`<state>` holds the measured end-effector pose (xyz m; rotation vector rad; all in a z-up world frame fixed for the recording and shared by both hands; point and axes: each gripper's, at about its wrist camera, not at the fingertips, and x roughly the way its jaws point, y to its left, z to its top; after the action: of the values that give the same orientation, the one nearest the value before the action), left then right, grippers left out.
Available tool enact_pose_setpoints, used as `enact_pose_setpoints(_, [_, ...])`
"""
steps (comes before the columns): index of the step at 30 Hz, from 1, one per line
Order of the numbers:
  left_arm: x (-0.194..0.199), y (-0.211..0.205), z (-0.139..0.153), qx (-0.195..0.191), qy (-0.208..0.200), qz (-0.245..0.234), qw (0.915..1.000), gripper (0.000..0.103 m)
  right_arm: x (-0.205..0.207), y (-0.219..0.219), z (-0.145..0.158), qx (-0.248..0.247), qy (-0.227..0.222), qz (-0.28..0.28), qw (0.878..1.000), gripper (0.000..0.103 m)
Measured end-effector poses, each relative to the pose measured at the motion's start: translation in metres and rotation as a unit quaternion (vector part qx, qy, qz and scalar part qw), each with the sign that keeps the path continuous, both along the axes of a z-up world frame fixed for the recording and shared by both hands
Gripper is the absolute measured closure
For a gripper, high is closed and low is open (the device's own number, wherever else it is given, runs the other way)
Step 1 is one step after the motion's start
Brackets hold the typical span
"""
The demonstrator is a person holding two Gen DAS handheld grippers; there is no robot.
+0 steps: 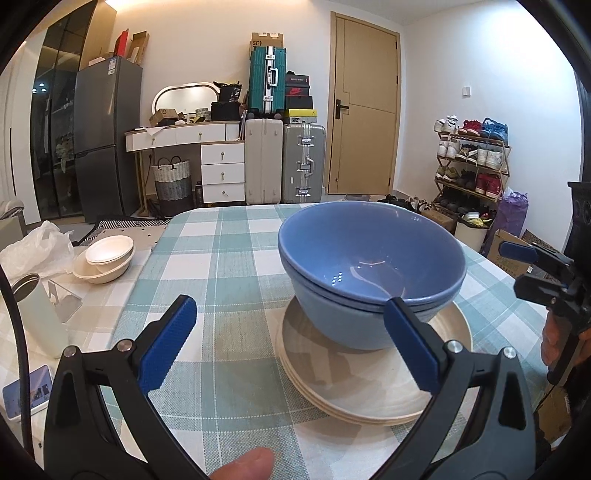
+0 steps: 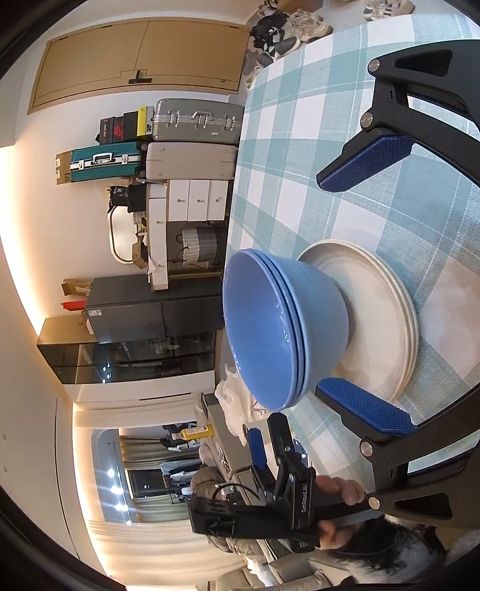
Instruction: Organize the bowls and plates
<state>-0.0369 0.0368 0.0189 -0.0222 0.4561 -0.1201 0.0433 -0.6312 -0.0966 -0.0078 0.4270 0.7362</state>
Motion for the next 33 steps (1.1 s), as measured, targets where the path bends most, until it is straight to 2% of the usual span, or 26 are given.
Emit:
enact_pose_setpoints(5, [0.0, -0.001, -0.009, 0.0, -0.008, -0.002, 1.0, 0.002, -0.004, 0.0, -0.003, -0.008, -0.012, 0.007, 1.0, 0.0])
enact_pose_setpoints(15, [0.003, -0.004, -0.018, -0.007, -0.025, -0.007, 0.9996, 0.002, -0.009, -0.001, -0.004, 0.008, -0.017, 0.019, 1.0, 0.0])
enact_pose_setpoints(33, [0.002, -0.004, -0.021, -0.002, -0.042, -0.013, 0.999, 0.002, -0.006, -0.007, -0.016, 0.028, -0.015, 0.022, 0.999, 0.0])
